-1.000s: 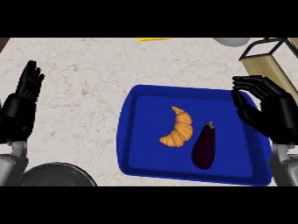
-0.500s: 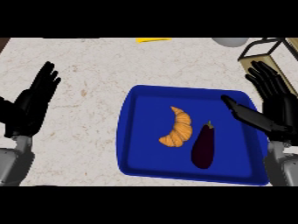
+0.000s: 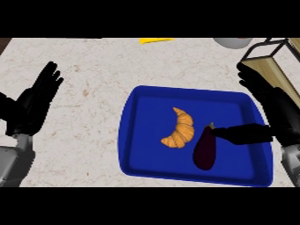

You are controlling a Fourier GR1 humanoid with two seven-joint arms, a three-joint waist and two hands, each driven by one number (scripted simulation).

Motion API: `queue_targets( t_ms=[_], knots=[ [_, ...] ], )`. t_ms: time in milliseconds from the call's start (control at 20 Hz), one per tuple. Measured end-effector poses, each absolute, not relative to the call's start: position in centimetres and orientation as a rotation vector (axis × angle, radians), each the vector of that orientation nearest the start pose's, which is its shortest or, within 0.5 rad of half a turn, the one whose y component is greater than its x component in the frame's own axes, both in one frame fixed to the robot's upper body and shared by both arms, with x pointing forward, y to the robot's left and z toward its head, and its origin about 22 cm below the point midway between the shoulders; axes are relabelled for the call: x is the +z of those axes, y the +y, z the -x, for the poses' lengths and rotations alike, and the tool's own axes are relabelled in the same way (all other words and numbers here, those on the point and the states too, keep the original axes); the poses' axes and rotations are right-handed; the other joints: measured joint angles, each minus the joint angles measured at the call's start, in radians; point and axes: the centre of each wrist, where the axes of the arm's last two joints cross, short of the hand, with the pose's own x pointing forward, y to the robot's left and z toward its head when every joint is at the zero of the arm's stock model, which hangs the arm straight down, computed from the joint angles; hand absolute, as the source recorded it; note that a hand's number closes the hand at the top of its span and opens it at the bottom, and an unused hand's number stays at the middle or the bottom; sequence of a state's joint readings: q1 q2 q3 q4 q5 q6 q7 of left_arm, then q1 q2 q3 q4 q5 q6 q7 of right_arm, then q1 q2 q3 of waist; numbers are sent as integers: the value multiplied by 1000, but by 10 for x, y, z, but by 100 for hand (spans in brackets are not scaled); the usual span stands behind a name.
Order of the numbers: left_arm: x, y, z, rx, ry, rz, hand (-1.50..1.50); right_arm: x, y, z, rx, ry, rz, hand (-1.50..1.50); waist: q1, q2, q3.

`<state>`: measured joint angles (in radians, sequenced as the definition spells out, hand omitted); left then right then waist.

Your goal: Pick the croissant from the tray and place it in the tiered shelf

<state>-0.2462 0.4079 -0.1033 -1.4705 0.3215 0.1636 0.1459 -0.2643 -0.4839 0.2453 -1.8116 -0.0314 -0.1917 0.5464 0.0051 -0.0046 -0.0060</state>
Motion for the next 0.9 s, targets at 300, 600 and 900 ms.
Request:
queue_targets(
  t_ms=[300, 600, 900],
  knots=[
    [68, 275, -303, -76, -1528, -77, 0, 158, -214, -275, 760, -1233, 619, -150, 18, 0, -3],
    [70, 272, -303, -73, -1528, -67, 0, 167, -149, -285, 891, -1132, 707, -150, 23, 3, 2],
    [67, 273, -302, -66, -1530, -77, 0, 153, -105, -293, 984, -1060, 718, -150, 14, 3, 3]
  ],
)
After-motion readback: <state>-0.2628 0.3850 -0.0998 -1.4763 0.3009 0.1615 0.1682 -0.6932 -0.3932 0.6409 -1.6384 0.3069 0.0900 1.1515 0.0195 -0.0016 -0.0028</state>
